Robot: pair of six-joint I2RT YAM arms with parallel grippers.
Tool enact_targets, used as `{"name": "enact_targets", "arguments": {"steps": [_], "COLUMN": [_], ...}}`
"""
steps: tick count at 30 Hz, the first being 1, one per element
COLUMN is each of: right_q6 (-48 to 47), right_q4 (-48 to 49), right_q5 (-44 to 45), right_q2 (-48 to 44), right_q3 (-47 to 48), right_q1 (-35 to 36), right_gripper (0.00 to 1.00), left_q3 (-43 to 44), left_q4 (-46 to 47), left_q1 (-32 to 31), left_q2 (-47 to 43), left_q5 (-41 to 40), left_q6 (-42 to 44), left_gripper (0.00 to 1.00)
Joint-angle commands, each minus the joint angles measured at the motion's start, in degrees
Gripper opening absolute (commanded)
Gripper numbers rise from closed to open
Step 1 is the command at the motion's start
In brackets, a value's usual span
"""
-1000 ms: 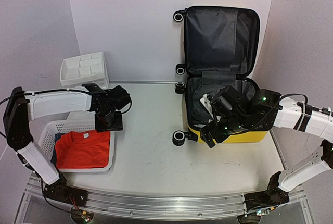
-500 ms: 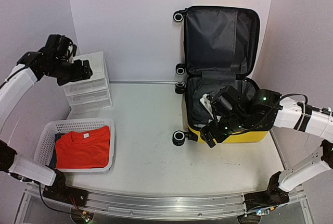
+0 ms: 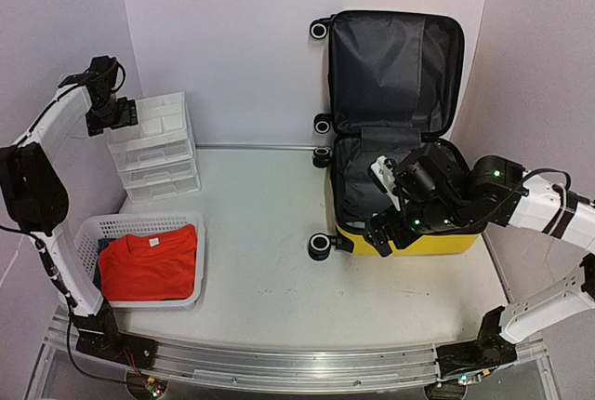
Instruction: Open, take out, and arrange the luggage
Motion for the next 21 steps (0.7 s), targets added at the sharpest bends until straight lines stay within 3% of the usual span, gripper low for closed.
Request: {"name": "enact_targets", "arguments": {"steps": [1, 7, 17, 21], "right_q6": [1.22, 1.4, 1.9, 1.76], "right_q4": [0.29, -0.19, -0.46, -0.31], "right_q5": [-0.14, -0.6, -1.08, -1.44], "right_q2": [-1.89, -1.74, -0.41, 0.9], "right_q3": [1.76, 1.95, 2.92, 3.32], "right_q1": [-0.11, -0.12, -0.13, -0.11], "right_gripper": [0.98, 0.98, 0.98, 0.98], "left_q3": [5.92, 9.76, 14.26, 13.54], "left_q4": [0.54, 0.4, 0.39, 0.31], "left_q1": [2.84, 3.5, 3.82, 3.82], "left_q2": [3.07, 8.27, 14.39, 14.96], "left_q5": [-3.81, -4.05, 2.72, 5.46], "left_q6": [-2.62, -3.28, -1.93, -0.82], "left_gripper": [0.91, 0.87, 0.47, 0.36]}}
